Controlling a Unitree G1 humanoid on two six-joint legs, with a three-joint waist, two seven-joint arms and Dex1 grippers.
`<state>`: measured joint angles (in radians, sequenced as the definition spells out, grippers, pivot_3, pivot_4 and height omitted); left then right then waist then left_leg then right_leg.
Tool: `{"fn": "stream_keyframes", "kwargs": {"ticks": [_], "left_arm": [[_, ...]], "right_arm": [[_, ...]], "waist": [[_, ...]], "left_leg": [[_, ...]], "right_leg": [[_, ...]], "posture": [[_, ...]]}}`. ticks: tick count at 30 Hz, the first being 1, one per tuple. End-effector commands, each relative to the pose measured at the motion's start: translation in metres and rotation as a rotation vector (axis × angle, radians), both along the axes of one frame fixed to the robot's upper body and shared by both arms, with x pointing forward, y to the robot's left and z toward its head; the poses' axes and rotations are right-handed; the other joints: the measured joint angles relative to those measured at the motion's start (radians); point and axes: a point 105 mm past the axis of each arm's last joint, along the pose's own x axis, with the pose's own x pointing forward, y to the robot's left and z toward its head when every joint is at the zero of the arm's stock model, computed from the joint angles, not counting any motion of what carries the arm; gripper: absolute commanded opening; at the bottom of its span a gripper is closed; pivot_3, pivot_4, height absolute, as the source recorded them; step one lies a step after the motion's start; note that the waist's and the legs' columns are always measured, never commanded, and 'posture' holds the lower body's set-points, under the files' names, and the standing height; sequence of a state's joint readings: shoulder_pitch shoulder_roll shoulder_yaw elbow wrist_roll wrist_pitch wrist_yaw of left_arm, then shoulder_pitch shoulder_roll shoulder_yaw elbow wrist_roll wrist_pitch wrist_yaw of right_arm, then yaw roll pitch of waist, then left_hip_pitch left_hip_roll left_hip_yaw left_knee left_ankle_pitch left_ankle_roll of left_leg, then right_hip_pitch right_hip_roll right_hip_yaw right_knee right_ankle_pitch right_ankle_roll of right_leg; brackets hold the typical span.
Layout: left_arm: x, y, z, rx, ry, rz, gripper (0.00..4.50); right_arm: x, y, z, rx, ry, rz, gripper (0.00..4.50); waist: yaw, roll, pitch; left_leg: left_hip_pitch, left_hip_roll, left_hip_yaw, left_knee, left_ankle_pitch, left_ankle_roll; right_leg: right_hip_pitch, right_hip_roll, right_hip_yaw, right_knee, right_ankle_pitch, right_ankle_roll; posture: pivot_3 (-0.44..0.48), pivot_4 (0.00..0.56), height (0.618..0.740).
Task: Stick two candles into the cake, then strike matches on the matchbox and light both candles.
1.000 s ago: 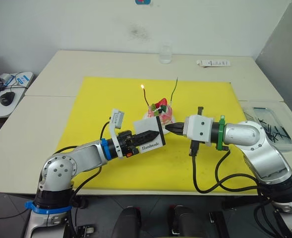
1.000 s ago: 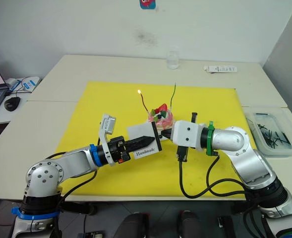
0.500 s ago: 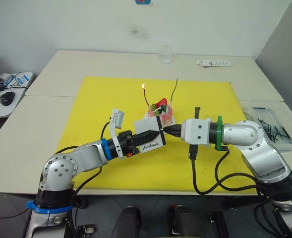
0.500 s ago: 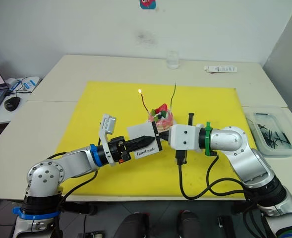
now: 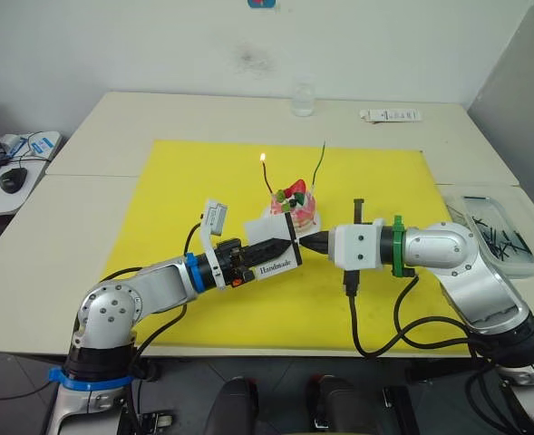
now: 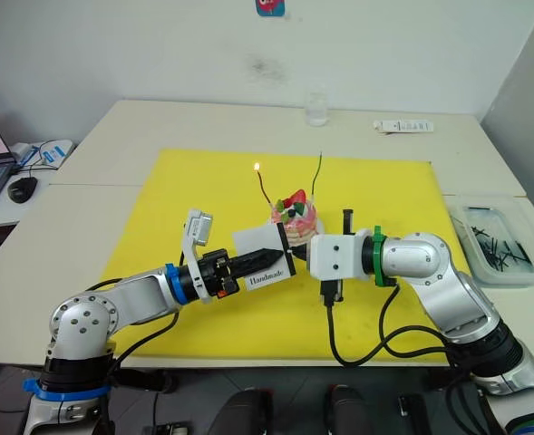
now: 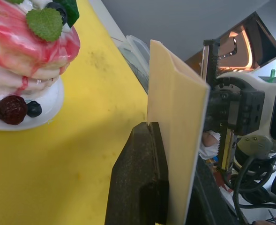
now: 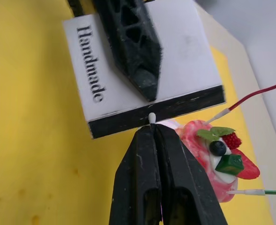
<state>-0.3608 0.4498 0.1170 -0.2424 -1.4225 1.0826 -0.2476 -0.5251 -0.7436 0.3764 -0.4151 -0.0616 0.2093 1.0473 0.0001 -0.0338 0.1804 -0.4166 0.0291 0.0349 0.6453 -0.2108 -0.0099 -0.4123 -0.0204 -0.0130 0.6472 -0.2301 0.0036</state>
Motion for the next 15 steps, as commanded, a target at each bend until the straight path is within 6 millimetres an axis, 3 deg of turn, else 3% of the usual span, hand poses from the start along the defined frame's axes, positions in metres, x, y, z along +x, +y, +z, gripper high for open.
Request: {"fn": "stream_keyframes", "kwargs": {"ticks": [1,2,5,10,15], "left_arm": [[0.002,0.001,0.048,-0.170,-0.090,-0.015,0.00],[0.003,0.001,0.053,-0.193,-0.088,-0.015,0.00],[-0.001,0.003,0.062,-0.209,-0.091,-0.041,0.00],[-0.011,0.005,0.043,-0.122,-0.072,-0.064,0.00],[-0.016,0.009,0.031,-0.079,-0.063,-0.076,0.00]], "right_arm": [[-0.016,-0.014,-0.015,-0.149,0.074,0.077,0.03],[-0.017,-0.019,-0.016,-0.169,0.085,0.081,0.03],[-0.008,-0.035,0.011,-0.117,0.073,0.020,0.03],[0.004,-0.041,0.059,0.061,0.036,-0.086,0.03],[0.010,-0.044,0.072,0.110,-0.003,-0.131,0.03]], "waist": [[0.005,0.000,0.000],[0.005,0.000,0.000],[0.001,0.000,0.000],[-0.005,0.000,0.000],[0.001,0.000,0.000]], "left_leg": [[0.000,0.000,0.000,0.000,0.000,0.000],[0.000,0.000,0.000,0.000,0.000,0.000],[0.000,0.000,0.001,0.000,0.000,0.000],[0.002,0.001,0.000,0.000,0.000,0.000],[0.000,0.001,-0.002,-0.001,0.000,0.000]], "right_leg": [[0.000,0.000,-0.001,0.000,0.000,0.000],[0.000,0.000,-0.001,0.000,0.000,0.000],[0.000,-0.001,0.001,0.000,0.000,0.000],[0.000,0.001,0.001,0.001,0.000,0.000],[0.000,0.001,-0.002,0.001,-0.001,-0.002]], "posture": [[0.000,0.150,0.740],[0.000,0.150,0.740],[0.000,0.150,0.740],[0.000,0.150,0.740],[0.000,0.150,0.740]]}}
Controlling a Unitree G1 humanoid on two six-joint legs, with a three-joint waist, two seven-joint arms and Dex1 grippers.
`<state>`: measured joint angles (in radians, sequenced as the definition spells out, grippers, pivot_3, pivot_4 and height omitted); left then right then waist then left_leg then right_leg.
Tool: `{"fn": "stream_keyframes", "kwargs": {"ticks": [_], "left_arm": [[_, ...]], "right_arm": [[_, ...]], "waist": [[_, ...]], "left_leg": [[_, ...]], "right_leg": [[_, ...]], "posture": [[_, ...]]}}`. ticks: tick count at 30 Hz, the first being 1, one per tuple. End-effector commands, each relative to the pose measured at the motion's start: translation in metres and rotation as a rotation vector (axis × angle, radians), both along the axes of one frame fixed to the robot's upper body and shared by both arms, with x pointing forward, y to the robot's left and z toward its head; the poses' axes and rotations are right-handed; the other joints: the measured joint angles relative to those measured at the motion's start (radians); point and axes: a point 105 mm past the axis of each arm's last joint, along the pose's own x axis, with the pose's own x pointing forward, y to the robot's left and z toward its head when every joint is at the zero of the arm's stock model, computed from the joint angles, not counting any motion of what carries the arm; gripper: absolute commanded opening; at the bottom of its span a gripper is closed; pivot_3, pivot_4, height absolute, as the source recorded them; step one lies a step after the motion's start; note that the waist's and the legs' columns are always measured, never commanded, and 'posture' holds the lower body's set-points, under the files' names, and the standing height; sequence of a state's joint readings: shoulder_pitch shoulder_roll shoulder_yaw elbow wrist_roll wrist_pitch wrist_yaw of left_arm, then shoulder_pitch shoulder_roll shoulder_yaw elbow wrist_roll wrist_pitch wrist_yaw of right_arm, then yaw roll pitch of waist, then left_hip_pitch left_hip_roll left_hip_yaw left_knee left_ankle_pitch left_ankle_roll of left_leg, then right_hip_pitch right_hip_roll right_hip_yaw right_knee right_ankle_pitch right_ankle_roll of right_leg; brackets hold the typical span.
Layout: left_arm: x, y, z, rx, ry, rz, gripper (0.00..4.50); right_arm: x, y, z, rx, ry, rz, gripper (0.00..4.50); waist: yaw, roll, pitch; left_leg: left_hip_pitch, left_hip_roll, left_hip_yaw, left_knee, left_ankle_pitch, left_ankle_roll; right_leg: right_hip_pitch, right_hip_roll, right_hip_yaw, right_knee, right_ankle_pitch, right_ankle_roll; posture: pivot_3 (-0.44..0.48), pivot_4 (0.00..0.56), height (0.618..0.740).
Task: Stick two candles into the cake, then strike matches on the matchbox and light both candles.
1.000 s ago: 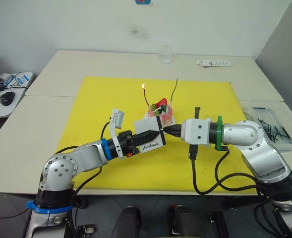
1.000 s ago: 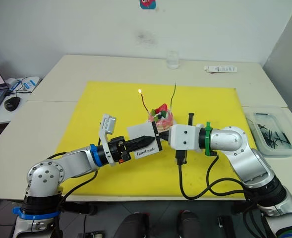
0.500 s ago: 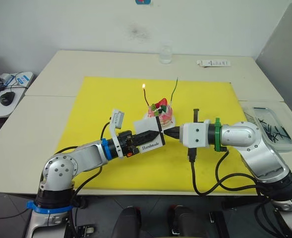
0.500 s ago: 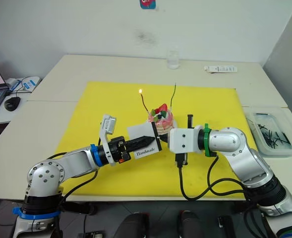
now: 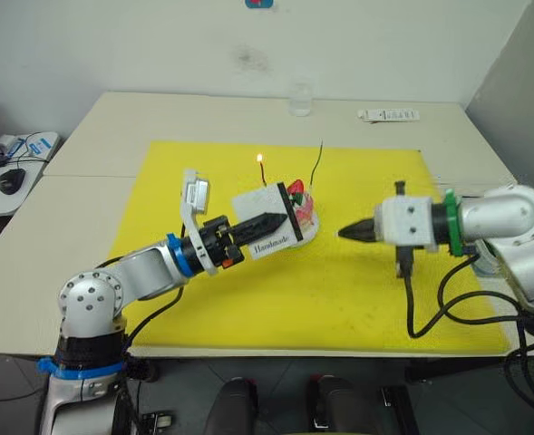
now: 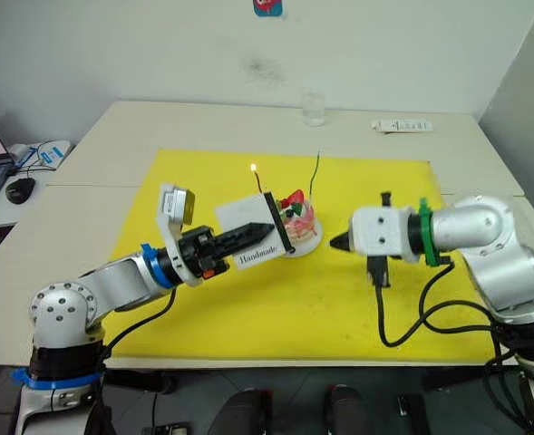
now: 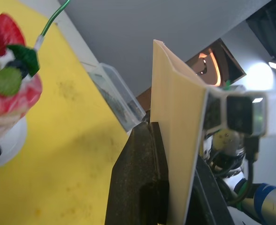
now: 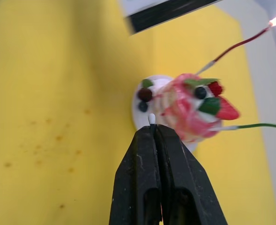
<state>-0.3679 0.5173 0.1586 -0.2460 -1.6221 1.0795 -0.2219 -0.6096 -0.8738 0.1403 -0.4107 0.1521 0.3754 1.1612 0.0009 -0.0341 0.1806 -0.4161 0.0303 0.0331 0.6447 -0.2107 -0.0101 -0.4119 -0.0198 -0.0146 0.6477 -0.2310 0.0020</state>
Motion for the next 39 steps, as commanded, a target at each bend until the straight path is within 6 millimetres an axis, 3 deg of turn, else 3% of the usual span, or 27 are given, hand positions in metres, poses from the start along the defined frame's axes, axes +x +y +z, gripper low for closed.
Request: {"fn": "stream_keyframes", "kwargs": {"ticks": [1,12,17,24,30,39], "left_arm": [[-0.008,-0.001,0.004,0.026,-0.055,-0.035,0.00],[-0.001,-0.004,0.004,0.036,-0.061,-0.028,0.00],[-0.007,0.000,-0.003,0.057,-0.047,-0.024,0.00],[-0.030,-0.012,-0.003,0.073,-0.081,-0.088,0.00],[-0.036,-0.018,0.001,0.068,-0.101,-0.102,0.00],[-0.036,-0.020,0.004,0.070,-0.111,-0.101,0.00]], "right_arm": [[0.001,0.001,0.015,0.043,-0.057,-0.013,0.03],[0.001,0.019,0.017,0.110,-0.099,0.013,0.03],[0.017,0.012,0.019,0.182,-0.077,-0.067,0.03],[0.050,0.004,0.028,0.331,-0.075,-0.209,0.03],[0.074,-0.003,0.031,0.435,-0.069,-0.305,0.03],[0.095,-0.003,0.038,0.471,-0.129,-0.372,0.03]], "waist": [[0.000,0.000,0.000],[-0.001,0.000,0.000],[-0.001,0.000,0.000],[-0.002,0.000,0.000],[-0.002,0.000,0.000],[-0.002,0.000,0.000]], "left_leg": [[0.000,0.000,0.001,0.000,0.000,0.000],[0.000,-0.001,0.002,0.001,0.000,0.000],[-0.001,-0.001,0.002,0.000,0.000,0.000],[0.000,-0.001,0.002,0.000,0.000,0.000],[-0.001,-0.001,0.003,0.000,0.000,0.000],[-0.001,-0.001,0.002,0.000,0.000,0.000]], "right_leg": [[0.000,0.000,0.000,0.000,0.000,0.000],[0.000,-0.002,0.002,-0.001,0.001,0.001],[-0.001,-0.001,0.002,-0.001,0.000,0.001],[-0.001,-0.002,0.002,0.000,0.000,0.001],[-0.001,-0.001,0.002,0.000,0.000,0.001],[-0.001,0.000,0.002,0.000,0.000,0.001]], "posture": [[0.000,0.150,0.740],[0.000,0.150,0.740],[0.000,0.150,0.740],[0.000,0.150,0.740],[0.000,0.150,0.740],[0.000,0.150,0.740]]}}
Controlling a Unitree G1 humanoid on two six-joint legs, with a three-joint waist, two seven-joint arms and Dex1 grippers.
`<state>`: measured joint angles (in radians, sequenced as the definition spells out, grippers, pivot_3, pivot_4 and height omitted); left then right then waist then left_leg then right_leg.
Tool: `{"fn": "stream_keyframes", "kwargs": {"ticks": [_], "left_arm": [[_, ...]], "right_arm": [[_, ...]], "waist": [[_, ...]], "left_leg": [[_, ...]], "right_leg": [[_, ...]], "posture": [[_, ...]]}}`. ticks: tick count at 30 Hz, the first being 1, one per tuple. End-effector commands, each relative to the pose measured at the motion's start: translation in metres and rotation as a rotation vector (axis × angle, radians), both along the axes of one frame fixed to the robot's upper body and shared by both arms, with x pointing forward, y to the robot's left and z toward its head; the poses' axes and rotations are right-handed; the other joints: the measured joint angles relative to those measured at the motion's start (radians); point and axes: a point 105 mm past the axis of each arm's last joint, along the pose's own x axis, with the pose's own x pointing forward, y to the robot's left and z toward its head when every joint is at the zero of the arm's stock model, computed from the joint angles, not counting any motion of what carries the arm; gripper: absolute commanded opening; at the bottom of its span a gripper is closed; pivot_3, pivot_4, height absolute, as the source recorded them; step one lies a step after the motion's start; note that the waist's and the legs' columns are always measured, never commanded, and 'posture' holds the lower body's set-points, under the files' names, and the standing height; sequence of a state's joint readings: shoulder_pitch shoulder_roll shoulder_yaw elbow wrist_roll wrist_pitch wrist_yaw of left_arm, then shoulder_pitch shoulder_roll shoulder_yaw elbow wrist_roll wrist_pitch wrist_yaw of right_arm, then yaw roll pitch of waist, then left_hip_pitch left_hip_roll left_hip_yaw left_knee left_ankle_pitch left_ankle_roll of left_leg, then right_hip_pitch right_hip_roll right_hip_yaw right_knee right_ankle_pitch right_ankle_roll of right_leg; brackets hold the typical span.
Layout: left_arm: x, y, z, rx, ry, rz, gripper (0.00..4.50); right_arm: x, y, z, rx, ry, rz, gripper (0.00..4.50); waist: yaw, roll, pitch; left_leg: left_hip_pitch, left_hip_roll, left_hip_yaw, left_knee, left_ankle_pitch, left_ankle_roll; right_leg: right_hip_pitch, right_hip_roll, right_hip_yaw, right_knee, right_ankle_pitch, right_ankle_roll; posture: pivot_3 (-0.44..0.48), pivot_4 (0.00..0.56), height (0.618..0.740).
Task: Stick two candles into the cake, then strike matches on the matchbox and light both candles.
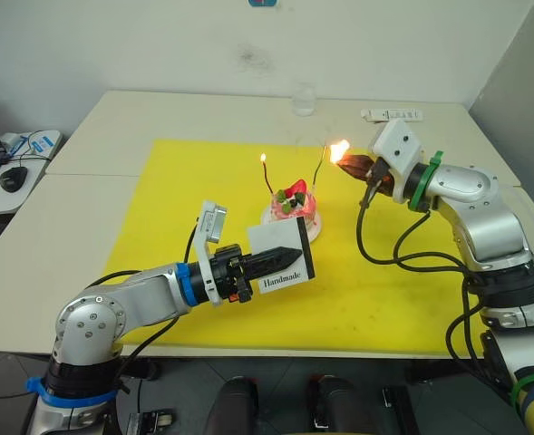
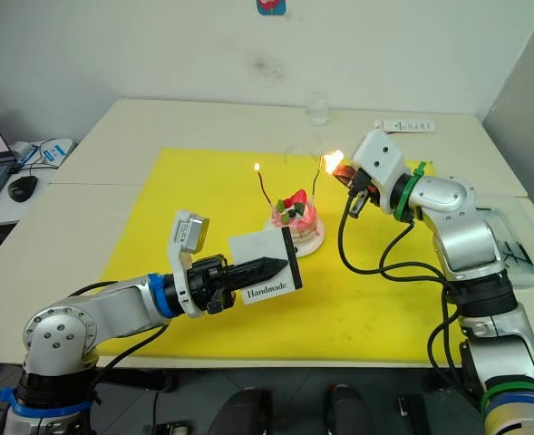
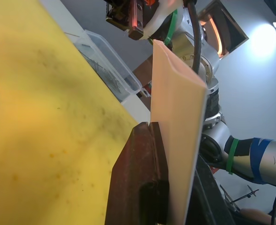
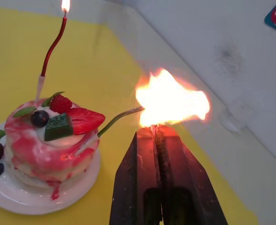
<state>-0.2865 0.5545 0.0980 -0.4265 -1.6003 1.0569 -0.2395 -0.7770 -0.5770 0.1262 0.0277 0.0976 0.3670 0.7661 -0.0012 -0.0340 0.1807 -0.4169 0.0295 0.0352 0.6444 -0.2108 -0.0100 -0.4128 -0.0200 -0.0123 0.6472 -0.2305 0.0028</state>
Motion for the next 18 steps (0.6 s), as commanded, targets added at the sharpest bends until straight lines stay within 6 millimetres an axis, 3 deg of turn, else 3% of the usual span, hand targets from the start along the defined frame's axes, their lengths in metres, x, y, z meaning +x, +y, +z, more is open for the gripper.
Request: {"fn": "stream_keyframes", "kwargs": {"ticks": [1,18], "left_arm": [[-0.006,-0.003,0.009,-0.014,-0.039,-0.021,0.00],[-0.006,-0.004,0.008,-0.009,-0.037,-0.032,0.00]], "right_arm": [[0.004,0.000,0.023,0.015,-0.093,-0.020,0.03],[0.019,0.012,0.030,0.017,-0.130,-0.020,0.03]], "waist": [[0.000,0.000,0.000],[-0.001,0.000,0.000]], "left_leg": [[0.000,0.000,0.000,0.000,0.000,0.000],[0.000,0.000,0.000,0.000,0.000,0.000]], "right_leg": [[0.000,0.000,0.000,0.000,0.000,0.000],[0.000,0.000,0.000,0.000,0.000,0.000]], "posture": [[0.000,0.150,0.740],[0.000,0.150,0.740]]}}
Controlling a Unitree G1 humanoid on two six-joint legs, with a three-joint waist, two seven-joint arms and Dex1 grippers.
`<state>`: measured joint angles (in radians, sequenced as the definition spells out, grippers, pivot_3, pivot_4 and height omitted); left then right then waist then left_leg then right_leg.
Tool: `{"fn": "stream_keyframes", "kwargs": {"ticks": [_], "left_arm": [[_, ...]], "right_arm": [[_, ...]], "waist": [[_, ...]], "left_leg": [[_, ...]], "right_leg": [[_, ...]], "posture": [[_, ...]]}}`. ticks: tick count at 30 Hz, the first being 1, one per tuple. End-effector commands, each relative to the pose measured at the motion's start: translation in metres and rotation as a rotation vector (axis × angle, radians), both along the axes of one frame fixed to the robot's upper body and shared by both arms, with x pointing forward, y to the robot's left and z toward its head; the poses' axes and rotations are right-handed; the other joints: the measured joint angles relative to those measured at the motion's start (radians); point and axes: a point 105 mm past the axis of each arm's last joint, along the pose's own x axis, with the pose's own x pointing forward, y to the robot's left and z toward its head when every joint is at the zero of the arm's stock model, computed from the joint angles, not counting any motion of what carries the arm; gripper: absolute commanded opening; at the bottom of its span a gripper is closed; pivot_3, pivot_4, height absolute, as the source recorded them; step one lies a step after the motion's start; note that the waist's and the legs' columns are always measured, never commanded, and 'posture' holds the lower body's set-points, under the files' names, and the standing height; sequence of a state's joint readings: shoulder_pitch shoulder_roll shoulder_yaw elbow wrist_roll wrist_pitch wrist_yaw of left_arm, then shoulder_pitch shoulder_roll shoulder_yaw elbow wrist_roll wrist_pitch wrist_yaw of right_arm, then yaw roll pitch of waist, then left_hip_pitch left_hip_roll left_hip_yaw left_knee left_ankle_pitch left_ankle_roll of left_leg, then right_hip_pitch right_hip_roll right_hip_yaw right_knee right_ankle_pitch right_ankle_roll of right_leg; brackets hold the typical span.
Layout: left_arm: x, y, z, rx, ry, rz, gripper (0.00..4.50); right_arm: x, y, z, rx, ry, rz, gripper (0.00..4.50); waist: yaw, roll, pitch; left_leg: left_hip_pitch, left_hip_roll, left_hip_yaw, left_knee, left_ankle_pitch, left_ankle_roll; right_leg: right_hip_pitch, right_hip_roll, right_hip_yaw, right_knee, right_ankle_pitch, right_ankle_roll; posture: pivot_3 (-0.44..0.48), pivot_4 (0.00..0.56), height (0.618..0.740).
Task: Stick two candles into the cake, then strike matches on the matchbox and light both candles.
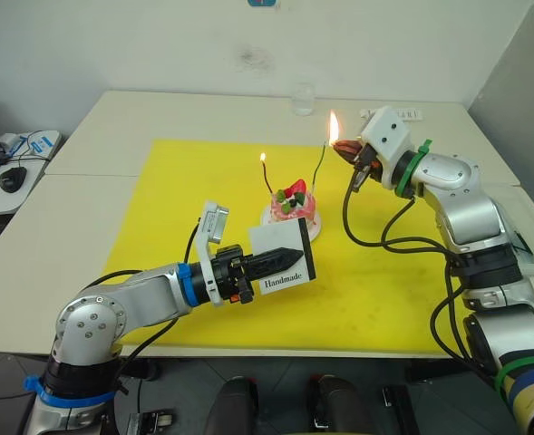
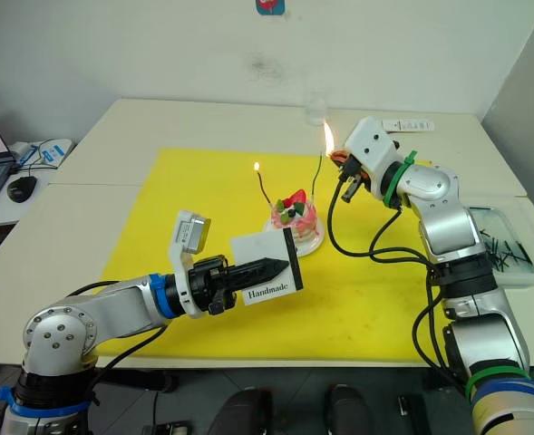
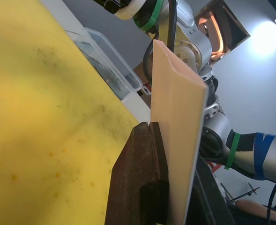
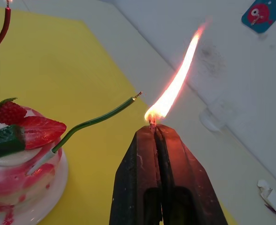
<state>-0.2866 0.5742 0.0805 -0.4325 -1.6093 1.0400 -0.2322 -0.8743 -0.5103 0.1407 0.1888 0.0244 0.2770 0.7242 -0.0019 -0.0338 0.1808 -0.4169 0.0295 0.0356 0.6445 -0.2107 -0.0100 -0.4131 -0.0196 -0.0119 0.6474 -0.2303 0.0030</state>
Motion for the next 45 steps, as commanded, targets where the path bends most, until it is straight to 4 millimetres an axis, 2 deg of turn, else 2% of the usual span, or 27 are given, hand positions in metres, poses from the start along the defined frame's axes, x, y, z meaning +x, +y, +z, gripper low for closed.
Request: {"fn": "stream_keyframes", "kwargs": {"ticks": [1,24,45], "left_arm": [[-0.0056,-0.0030,0.0086,-0.020,-0.035,-0.031,0.00],[-0.0015,-0.0039,0.0055,-0.012,-0.031,-0.030,0.00],[-0.0006,-0.0044,0.0060,-0.014,-0.037,-0.040,0.00]], "right_arm": [[-0.0019,0.0036,0.0216,0.011,-0.075,0.016,0.03],[-0.0101,0.0117,0.0237,0.016,-0.074,0.059,0.03],[-0.0052,0.0023,0.0248,0.007,-0.081,0.020,0.03]], "waist": [[0.000,0.000,0.000],[0.000,0.000,0.000],[0.000,0.000,0.000]], "left_leg": [[0.000,0.000,0.000,0.000,0.000,0.000],[0.000,0.000,0.000,0.000,0.000,0.000],[0.000,0.000,0.000,0.000,0.000,0.000]], "right_leg": [[0.000,0.000,0.000,0.000,0.000,0.000],[0.000,0.000,0.000,0.000,0.000,0.000],[0.000,0.000,0.000,0.000,0.000,0.000]], "posture": [[0.000,0.150,0.740],[0.000,0.150,0.740],[0.000,0.150,0.740]]}}
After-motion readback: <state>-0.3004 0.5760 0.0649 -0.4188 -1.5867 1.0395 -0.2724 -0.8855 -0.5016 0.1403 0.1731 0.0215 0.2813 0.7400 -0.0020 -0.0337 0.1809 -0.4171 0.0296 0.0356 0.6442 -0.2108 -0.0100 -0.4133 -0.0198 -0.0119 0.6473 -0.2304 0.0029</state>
